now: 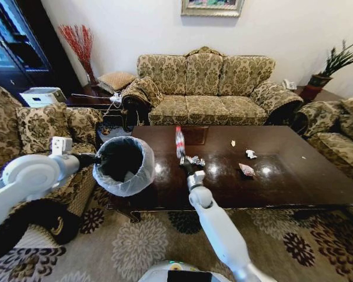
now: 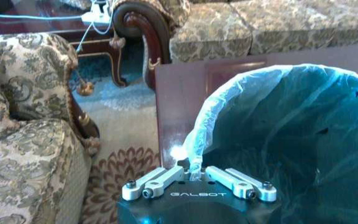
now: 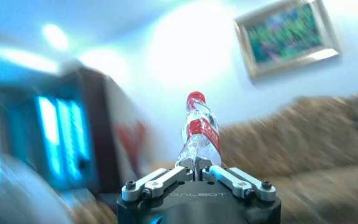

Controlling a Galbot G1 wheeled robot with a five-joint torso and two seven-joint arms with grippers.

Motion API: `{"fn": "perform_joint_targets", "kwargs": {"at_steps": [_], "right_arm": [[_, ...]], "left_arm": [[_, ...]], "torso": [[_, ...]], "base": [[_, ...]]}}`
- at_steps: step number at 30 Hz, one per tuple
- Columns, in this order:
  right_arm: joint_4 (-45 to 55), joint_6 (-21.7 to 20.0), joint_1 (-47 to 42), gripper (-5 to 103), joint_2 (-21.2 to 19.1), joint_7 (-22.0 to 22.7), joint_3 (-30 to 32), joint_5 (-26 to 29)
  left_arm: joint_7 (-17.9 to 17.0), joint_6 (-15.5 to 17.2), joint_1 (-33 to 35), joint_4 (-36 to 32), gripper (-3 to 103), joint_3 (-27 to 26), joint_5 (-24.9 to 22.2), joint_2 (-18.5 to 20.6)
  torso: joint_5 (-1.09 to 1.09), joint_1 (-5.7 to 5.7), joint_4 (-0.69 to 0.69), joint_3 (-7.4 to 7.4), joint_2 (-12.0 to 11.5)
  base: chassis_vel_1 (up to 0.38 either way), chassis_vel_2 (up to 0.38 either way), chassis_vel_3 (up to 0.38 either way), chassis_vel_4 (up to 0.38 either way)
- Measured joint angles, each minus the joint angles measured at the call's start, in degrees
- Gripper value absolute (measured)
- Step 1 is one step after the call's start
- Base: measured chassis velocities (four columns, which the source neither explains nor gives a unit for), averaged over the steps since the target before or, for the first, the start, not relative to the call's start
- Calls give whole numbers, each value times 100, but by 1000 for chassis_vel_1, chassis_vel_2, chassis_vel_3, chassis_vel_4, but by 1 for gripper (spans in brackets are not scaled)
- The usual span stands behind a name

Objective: Move to the front of the table and place the trash on the table into the trash bin.

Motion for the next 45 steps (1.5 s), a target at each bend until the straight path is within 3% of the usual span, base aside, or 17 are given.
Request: {"fn": "perform_joint_targets", "kwargs": {"at_steps": [3, 9, 14, 18, 21, 23, 25, 28, 30, 32, 33, 36, 39, 43, 45], "right_arm": [[1292, -244, 26, 0, -228, -52, -516, 597], [1905, -463, 11, 0, -425, -41, -1385, 900], [1688, -448, -113, 0, -512, -55, -1978, 654], [1486, -467, -104, -1, -484, -17, -2115, 355], [1412, -523, -102, 4, -450, 23, -2166, 172], [1397, -545, -103, 15, -449, 27, -2166, 71], [1391, -547, -111, 20, -448, 19, -2129, -37], [1371, -544, -158, 37, -428, -2, -2028, -192], [1364, -470, -190, 37, -418, -16, -1984, -229], [1422, -242, -324, 48, -359, 7, -1716, -283], [1422, -242, -324, 48, -359, 7, -1716, -283], [1344, -14, -564, 64, -370, 755, -1326, -421], [1044, -199, -835, 75, -560, 1078, -701, -474], [335, -463, -984, 90, -732, 1043, 93, 31], [98, -457, -951, 90, -730, 971, 233, 82]], "left_arm": [[-5, 4, -136, 90, 0, 205, -71, 224], [-2, 9, -155, -35, 0, 230, -66, 279], [-4, 9, -161, -184, 0, 228, -51, 237], [-7, 7, -161, -281, 0, 226, -47, 212], [-6, 7, -163, -341, 0, 213, -46, 187], [-16, 2, -172, -341, 0, 202, -43, 168], [-32, -9, -179, -335, 0, 201, -42, 151], [-40, -19, -186, -337, 0, 198, -37, 98], [-36, -19, -182, -343, 0, 198, -11, 76], [-32, -26, -155, -322, 0, 198, 95, 20], [-32, -26, -155, -322, 0, 198, 95, 20], [-29, -56, -137, -252, 0, 200, 211, -83], [-29, -74, -137, -243, 0, 197, 240, -106], [-29, -104, -141, -313, 0, 211, 262, -101], [-29, -110, -141, -333, 0, 221, 268, -101]], "torso": [[2, 0, -1, 0, 0], [1, -1, 0, -1, 0], [1, -1, 0, 0, 0], [1, -1, 1, 0, 0], [1, -1, 0, 0, 0], [1, -1, 0, 0, 0], [1, -1, 0, 0, 0], [1, -1, 0, 0, 0], [1, -1, 0, 1, 0], [2, -1, 1, 0, 0], [2, -1, 1, 0, 0], [2, -1, 1, 0, 0], [2, -1, 2, 0, 0], [4, -1, -1, 0, 0], [4, -1, -1, 0, 0]], "base": [[0, 0, 0, 0], [0, 0, 0, 0], [0, 0, 0, 0], [0, 0, 0, 0], [0, 0, 0, 0], [0, 0, 0, 0], [0, 0, 0, 0], [0, 0, 0, 0], [0, 0, 0, 0], [0, 0, 0, 0], [0, 0, 0, 0], [0, 0, 0, 0], [0, 0, 0, 0], [0, 0, 0, 0], [0, 0, 0, 0]]}}
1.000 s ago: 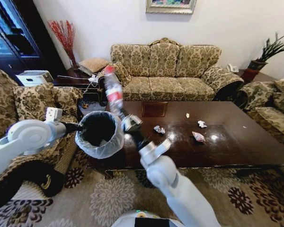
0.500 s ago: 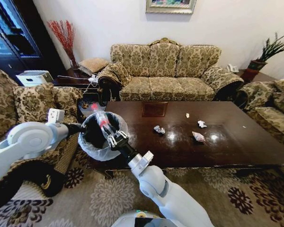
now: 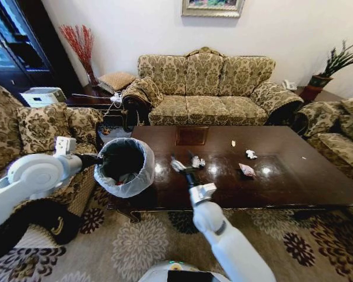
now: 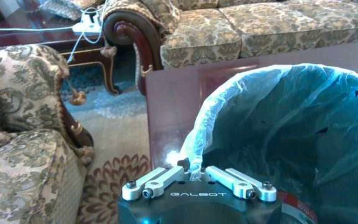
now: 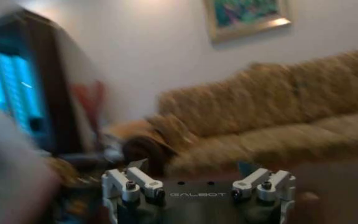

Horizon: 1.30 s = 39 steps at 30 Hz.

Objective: Move to the front of the table and place the trash on the table into the trash bin.

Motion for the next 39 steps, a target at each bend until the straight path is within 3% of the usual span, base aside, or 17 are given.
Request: {"fn": "perform_joint_targets", "kwargs": {"at_steps": [2, 6, 15, 21, 24, 28, 37, 38, 39], "right_arm": [[-749, 94, 186, 99, 91, -205, 397, 39], [-1766, 302, 518, 100, 222, -510, 687, 36], [-3432, 827, 1319, 100, 755, -570, 674, -321], [-3844, 910, 1674, 102, 869, -613, 533, -223], [-3855, 858, 1730, 91, 870, -773, 435, -171], [-3982, 833, 1841, 88, 883, -774, 324, -172], [-4218, 351, 2005, 77, 1061, -399, 186, -223], [-4220, 300, 1996, 67, 1060, -384, 175, -228], [-4237, 264, 1991, 67, 1059, -382, 170, -237]], "left_arm": [[-2, -4, 3, -28, 0, 11, 14, -13], [-2, -3, 26, -37, 0, 2, 21, -74], [27, -34, 28, -29, 0, 44, 43, -61], [37, -42, 68, -48, 0, 67, 71, -94], [40, -41, 90, -50, 0, 86, 113, -135], [60, -43, 90, -44, 0, 87, 116, -129], [93, -66, 90, -65, 0, 109, 115, -131], [93, -75, 94, -65, 0, 109, 115, -142], [92, -87, 102, -64, 0, 110, 116, -155]], "torso": [[-1, 0, 1, 0, 0], [-4, 0, 3, 0, 0], [4, 3, -2, 1, -1], [-3, 2, 1, 0, 0], [-7, 0, 5, -1, 0], [-4, -1, 5, -1, 0], [-2, 2, 1, 0, -1], [-3, 1, 2, 0, -1], [-3, 0, 2, -1, 0]], "base": [[0, 0, 0, 0], [-56, -38, 56, 61], [-131, -117, 132, 97], [-37, -37, 19, 13], [37, 26, 1, 12], [30, 22, -7, 4], [0, 0, 0, 0], [0, 0, 0, 0], [0, 0, 0, 0]]}}
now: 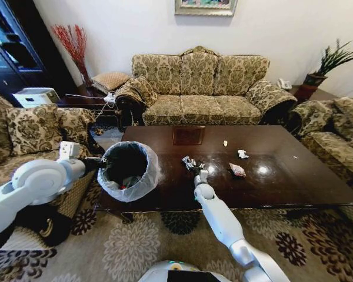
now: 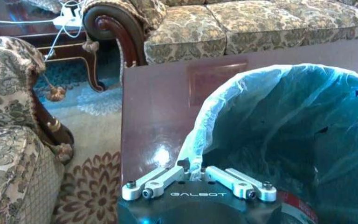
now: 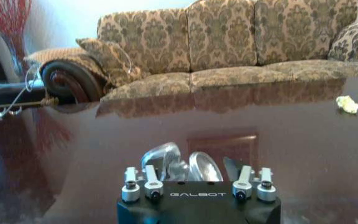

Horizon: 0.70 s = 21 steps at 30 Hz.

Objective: Move to the front of the table and place the trash on the table into the trash bin.

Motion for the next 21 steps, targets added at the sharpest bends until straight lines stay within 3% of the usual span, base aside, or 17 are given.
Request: {"fn": "perform_joint_targets", "kwargs": {"at_steps": [2, 4, 8, 11, 12, 15, 21], "right_arm": [[-41, -10, 0, 67, 0, -6, -2, -20], [-116, -19, 5, 51, 2, -36, -4, -47], [-123, -62, 4, 40, 12, -45, 4, -3], [-108, -127, -31, 24, 11, -45, 14, 42], [-108, -127, -31, 24, 11, -45, 14, 42], [-82, -140, -42, 11, 6, -47, 15, 40], [105, -140, -169, 8, -17, -48, 22, 35]], "left_arm": [[0, -5, 6, 0, 0, 1, 0, -14], [0, -13, 13, -2, 0, 8, 6, -42], [0, -16, 18, -7, 0, 11, 18, -46], [1, -21, 12, -8, 0, 8, 21, -5], [1, -21, 12, -8, 0, 8, 21, -5], [3, -40, -3, -6, 0, 2, 21, 29], [4, -41, 8, -12, 0, -17, 21, -1]], "torso": [[0, 0, 1, 0, 0], [0, 0, 0, 0, 0], [1, 1, -1, 0, 0], [1, 1, -1, 0, 0], [1, 1, -1, 0, 0], [0, -1, -2, -1, 1], [2, 0, 0, 0, 0]], "base": [[0, 0, 0, 0], [0, 0, 0, 0], [0, 0, 0, 0], [0, 0, 0, 0], [0, 0, 0, 0], [0, 0, 0, 0], [0, 0, 0, 0]]}}
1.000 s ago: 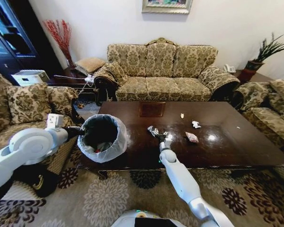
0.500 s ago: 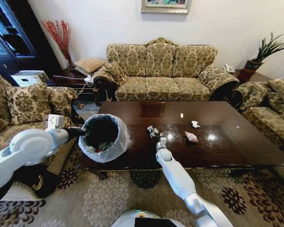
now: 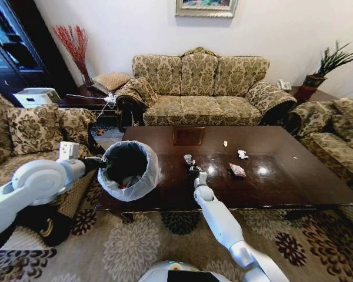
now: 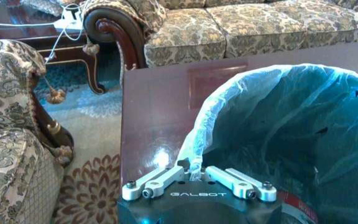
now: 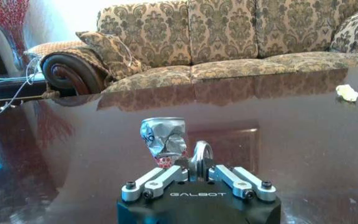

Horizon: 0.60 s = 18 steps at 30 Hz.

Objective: Move to the front of the table and place the trash on the table into the trash bin.

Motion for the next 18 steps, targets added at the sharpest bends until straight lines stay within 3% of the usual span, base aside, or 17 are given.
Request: {"fn": "perform_joint_targets", "kwargs": {"at_steps": [5, 9, 10, 12, 16, 18], "right_arm": [[501, -33, -262, 8, -114, -36, 98, -136], [2009, 172, -721, 8, -316, -177, 217, -58], [2009, 172, -721, 8, -316, -177, 217, -58], [3093, 241, -898, 8, -422, -282, 131, -81], [4800, -132, -1038, 8, -537, -337, -333, 152], [5137, -246, -1037, 8, -545, -341, -498, 176]], "left_arm": [[-2, 0, 2, 4, 0, -21, 0, 3], [-15, 12, 19, 135, 0, -26, -22, 54], [-15, 12, 19, 135, 0, -26, -22, 54], [-57, 12, 35, 253, 0, -2, -148, 121], [-165, 50, -18, 317, 0, -5, -484, 246], [-197, 71, -26, 309, 0, -21, -576, 298]], "torso": [[1, 1, 1, 2, 0], [-1, 1, -1, 1, 0], [-1, 1, -1, 1, 0], [-1, 1, -1, 1, 0], [-3, 0, 0, 0, 0], [-4, 0, 0, -1, 0]], "base": [[0, 0, 0, 0], [0, 0, 0, 0], [0, 0, 0, 0], [0, 0, 0, 0], [0, 0, 0, 0], [0, 0, 0, 0]]}}
